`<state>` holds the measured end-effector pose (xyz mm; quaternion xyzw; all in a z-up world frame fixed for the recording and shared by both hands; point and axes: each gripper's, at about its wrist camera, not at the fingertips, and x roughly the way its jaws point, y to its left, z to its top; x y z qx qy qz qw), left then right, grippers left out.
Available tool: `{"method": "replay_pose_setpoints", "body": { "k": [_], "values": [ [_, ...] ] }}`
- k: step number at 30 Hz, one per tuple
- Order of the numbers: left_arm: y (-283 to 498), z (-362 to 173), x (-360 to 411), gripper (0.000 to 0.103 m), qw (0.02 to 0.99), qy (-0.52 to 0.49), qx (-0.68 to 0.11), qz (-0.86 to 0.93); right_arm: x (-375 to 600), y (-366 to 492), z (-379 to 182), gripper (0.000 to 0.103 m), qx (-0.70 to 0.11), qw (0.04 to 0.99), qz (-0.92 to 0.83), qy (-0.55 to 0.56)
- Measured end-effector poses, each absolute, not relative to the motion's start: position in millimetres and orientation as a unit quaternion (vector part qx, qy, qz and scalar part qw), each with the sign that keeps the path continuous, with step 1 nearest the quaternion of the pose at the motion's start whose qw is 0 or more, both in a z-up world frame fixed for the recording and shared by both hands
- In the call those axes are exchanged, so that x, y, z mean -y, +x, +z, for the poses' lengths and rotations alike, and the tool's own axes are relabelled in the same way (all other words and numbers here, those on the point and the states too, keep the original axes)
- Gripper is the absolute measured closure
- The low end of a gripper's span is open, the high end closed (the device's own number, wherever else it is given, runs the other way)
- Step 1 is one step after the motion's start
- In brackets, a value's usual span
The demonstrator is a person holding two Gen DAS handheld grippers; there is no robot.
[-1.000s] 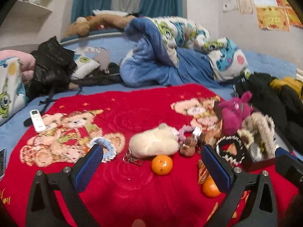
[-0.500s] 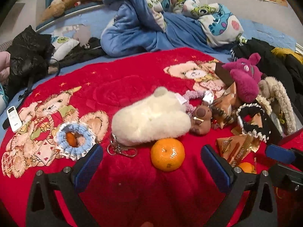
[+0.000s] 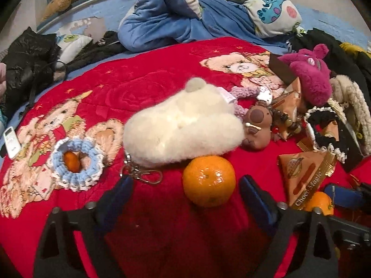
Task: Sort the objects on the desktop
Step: 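Grasp a mandarin orange with the left gripper while right grasps another orange, then lift and carry the orange with left tool while right carries its orange to the box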
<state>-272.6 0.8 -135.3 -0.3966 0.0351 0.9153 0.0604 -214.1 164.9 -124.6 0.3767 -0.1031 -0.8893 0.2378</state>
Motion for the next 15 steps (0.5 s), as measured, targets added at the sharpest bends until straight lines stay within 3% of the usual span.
{"method": "replay_pose_setpoints", "body": {
  "k": [3,5,8,15],
  "values": [
    [-271,-135,0,0.027,0.08,-0.394,-0.026,0.915,-155,-217,-129,0.063,0.079,0.235,-0.885,0.393],
    [-270,-135,-2,0.045,0.09,-0.391,-0.027,0.916,-150,-215,-129,0.065,0.064,0.232,-0.888,0.393],
    [-265,-133,-5,0.062,0.098,-0.382,-0.034,0.918,-147,-214,-129,0.065,0.055,0.228,-0.889,0.393],
    [-258,-130,-9,0.063,0.097,-0.365,-0.049,0.925,-149,-211,-129,0.067,0.05,0.224,-0.892,0.39]
  ]
}}
